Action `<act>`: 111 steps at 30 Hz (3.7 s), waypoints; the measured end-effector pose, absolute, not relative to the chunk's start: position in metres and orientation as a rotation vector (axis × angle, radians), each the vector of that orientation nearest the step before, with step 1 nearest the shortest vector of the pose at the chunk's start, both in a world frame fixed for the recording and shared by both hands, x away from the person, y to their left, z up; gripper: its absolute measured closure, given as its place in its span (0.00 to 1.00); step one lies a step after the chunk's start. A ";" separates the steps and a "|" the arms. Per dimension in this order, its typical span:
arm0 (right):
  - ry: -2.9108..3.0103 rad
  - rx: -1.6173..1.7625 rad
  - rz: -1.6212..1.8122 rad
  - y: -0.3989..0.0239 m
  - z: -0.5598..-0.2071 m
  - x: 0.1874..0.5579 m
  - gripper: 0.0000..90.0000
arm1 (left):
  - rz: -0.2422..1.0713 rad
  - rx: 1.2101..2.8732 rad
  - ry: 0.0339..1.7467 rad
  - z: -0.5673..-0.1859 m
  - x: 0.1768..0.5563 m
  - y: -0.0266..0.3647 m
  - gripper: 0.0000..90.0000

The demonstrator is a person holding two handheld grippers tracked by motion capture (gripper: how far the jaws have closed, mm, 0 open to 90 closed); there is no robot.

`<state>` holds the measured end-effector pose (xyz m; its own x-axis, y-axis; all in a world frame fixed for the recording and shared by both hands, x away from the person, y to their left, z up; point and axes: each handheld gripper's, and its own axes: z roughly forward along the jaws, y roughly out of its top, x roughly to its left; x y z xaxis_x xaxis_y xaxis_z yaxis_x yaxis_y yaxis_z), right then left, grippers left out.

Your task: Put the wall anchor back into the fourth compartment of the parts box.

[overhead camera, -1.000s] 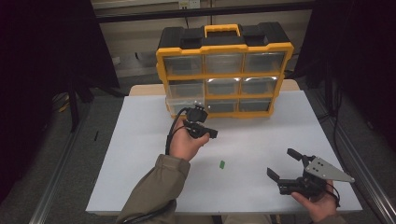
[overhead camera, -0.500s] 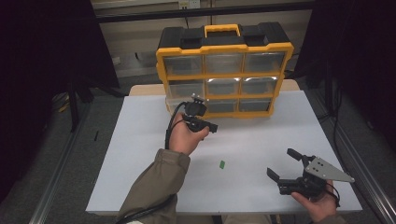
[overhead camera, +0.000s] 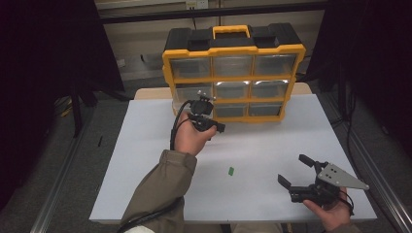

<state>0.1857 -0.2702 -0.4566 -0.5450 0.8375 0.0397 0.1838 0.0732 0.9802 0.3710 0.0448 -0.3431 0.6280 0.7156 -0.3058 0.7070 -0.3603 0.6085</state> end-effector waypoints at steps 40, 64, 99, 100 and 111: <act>1.792 1.013 1.509 -0.270 -0.457 0.186 0.01 | 0.011 2.096 1.160 -0.305 0.391 0.050 0.94; 1.794 1.014 1.514 -0.270 -0.457 0.185 0.01 | 0.025 2.081 1.210 -0.282 0.405 0.055 0.94; 1.789 1.015 1.520 -0.271 -0.457 0.185 0.01 | 0.158 1.999 1.325 -0.262 0.424 0.079 0.94; 1.788 1.015 1.520 -0.271 -0.457 0.185 0.01 | 0.171 1.982 1.343 -0.262 0.424 0.080 0.94; 1.788 1.014 1.516 -0.272 -0.456 0.185 0.01 | 0.255 1.979 1.377 -0.268 0.430 0.089 0.94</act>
<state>0.1849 -0.2717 -0.4564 -0.5439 0.8380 0.0439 0.1801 0.0656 0.9815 0.4296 0.0890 -0.2682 0.4150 0.8821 -0.2227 0.7440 -0.1881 0.6411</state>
